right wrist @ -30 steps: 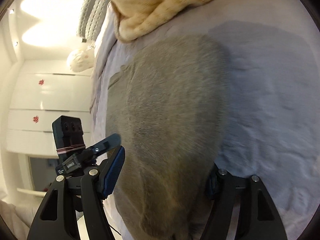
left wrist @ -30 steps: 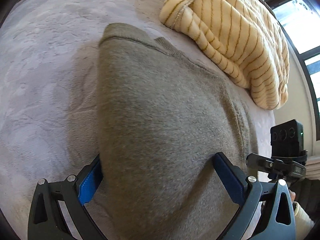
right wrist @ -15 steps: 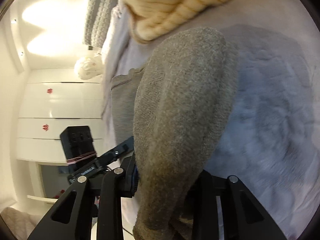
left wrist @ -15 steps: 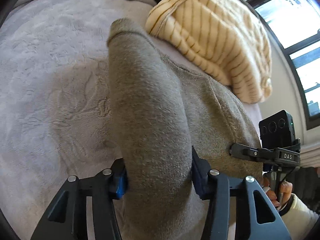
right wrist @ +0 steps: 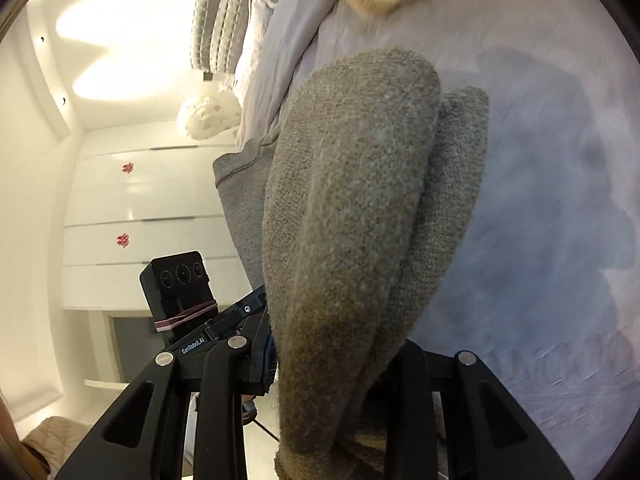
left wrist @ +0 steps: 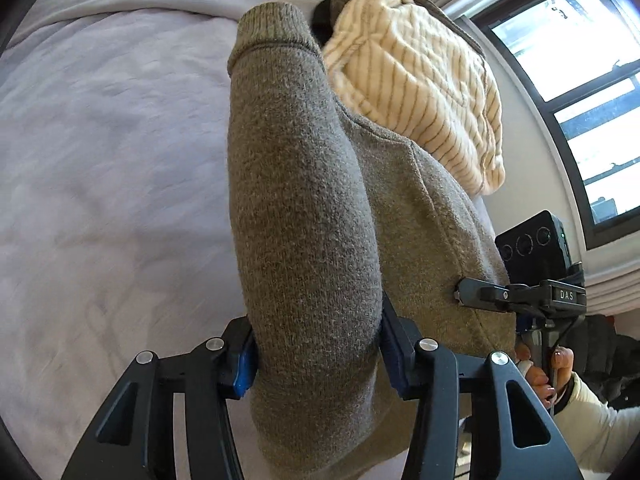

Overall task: Fold small clothes
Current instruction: 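Grasp the grey sweater bundle with both tools and lift it, then lower the sweater bundle onto the bedspread and open both tools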

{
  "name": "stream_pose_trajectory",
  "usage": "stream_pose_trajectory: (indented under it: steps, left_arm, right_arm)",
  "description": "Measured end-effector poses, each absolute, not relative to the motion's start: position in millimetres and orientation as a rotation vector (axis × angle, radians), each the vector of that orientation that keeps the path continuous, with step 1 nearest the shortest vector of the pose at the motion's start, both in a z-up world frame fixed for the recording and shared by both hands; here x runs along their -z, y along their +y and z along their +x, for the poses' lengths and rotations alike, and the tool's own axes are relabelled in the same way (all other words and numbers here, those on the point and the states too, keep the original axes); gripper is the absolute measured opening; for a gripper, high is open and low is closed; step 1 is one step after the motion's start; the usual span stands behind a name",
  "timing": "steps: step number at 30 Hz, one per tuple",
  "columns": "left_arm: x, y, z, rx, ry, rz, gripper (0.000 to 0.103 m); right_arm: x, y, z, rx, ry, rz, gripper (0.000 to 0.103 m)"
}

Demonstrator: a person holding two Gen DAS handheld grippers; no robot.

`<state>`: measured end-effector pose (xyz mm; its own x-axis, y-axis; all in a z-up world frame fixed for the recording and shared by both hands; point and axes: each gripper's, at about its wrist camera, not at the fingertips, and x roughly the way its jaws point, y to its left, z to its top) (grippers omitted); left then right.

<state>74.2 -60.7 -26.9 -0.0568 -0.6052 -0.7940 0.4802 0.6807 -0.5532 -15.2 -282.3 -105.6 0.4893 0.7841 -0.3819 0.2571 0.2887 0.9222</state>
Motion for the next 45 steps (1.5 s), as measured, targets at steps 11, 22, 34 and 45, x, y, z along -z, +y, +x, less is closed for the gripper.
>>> stream_pose_trajectory:
  steps: [11, 22, 34, 45]
  left_arm:
    - [98, 46, 53, 0.651, 1.499, -0.113, 0.052]
    - [79, 61, 50, 0.586, 1.362, -0.059, 0.052]
    - [94, 60, 41, 0.483, 1.347, 0.053, 0.077]
    - [68, 66, -7, 0.495, 1.386, 0.153, 0.077]
  right_arm:
    - [149, -190, 34, -0.366, 1.216, 1.153, 0.036]
    - [122, -190, 14, -0.120, 1.242, 0.743, 0.026]
    - [144, -180, -4, 0.038, 1.281, 0.717, 0.034]
    - [90, -209, -80, 0.024, 1.290, 0.728, 0.017]
